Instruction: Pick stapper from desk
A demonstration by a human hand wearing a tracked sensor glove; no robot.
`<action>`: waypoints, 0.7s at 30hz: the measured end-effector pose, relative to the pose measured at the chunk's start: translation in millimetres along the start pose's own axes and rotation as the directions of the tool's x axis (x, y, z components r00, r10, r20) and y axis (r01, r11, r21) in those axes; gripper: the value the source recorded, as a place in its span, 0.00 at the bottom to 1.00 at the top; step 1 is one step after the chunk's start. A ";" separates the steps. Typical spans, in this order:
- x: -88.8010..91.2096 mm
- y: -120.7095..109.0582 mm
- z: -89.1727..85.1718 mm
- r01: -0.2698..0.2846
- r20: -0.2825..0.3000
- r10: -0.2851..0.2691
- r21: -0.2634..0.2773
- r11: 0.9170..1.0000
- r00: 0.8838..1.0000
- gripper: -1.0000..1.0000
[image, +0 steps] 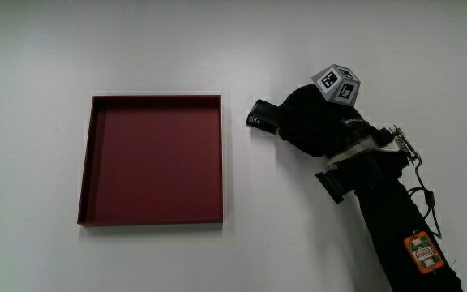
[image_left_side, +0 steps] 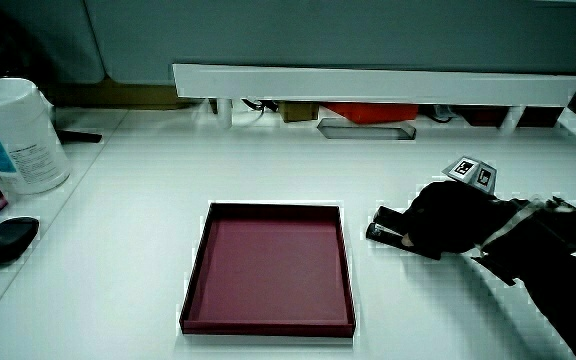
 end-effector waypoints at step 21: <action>-33.4 -16.7 33.8 -0.088 0.007 0.088 0.056 0.995 0.996 1.00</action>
